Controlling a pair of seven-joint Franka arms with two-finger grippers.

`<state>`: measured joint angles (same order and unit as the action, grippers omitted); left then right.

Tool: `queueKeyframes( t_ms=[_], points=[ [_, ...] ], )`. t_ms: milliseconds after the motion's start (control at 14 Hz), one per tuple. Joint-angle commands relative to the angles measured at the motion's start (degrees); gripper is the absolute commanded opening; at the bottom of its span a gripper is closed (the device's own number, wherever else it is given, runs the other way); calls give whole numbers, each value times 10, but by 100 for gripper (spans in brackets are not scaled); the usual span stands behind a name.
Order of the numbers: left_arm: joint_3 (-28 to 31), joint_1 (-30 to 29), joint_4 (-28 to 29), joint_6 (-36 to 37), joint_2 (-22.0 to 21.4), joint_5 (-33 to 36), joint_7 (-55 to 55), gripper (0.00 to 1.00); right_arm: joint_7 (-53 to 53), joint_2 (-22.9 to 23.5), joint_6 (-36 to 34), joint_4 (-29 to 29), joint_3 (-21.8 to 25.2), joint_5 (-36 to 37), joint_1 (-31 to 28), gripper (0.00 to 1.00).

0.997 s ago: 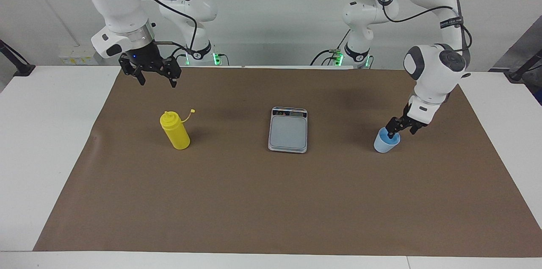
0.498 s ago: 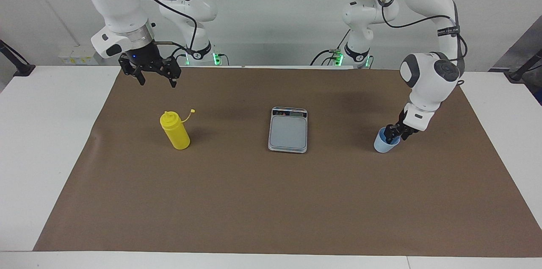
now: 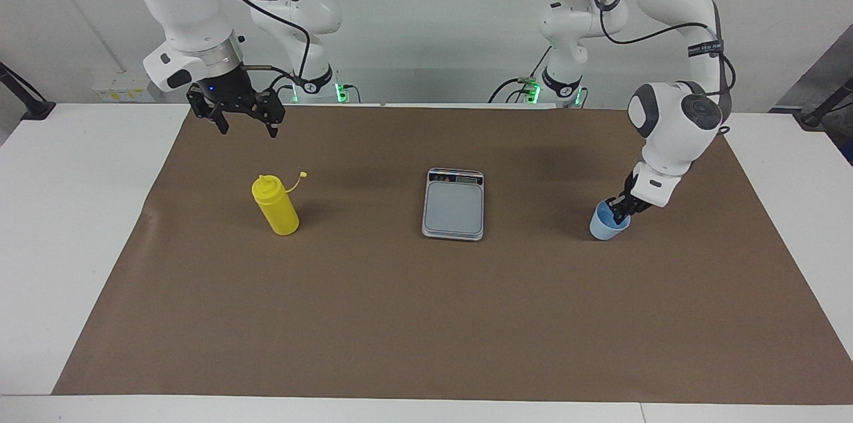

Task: Pour seasoning into cup on scale with both arms
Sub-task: 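Carry the blue cup with the left gripper onto the scale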

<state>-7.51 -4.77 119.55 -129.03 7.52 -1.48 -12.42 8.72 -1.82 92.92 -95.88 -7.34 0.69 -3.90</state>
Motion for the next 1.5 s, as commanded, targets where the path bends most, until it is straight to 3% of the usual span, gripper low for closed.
queueKeyframes(
  t_ms=[0, 285, 570, 783, 1210, 1424],
  points=[
    [4, 7, -78, 90, -2, -5, -3, 0, 2, -1, -5, -1, -4, -10, -6, 100],
    [-6, 37, -154, 156, -4, -5, -14, 0, 2, -3, -4, -4, -4, -10, -6, 100],
    [-8, 108, -163, 156, -10, 2, -88, 0, 2, -3, -5, -4, -4, -10, -5, 100],
    [-8, 176, -158, 143, -10, 14, -145, 0, 3, -3, -4, -4, -4, -10, -5, 100],
    [-9, 290, -102, 49, -2, 14, -247, 0, 3, -3, -4, -4, -4, -10, -5, 100],
    [-8, 321, -100, 22, 28, 15, -275, 0, 3, -3, -4, -4, -4, -10, -5, 100]
  ],
)
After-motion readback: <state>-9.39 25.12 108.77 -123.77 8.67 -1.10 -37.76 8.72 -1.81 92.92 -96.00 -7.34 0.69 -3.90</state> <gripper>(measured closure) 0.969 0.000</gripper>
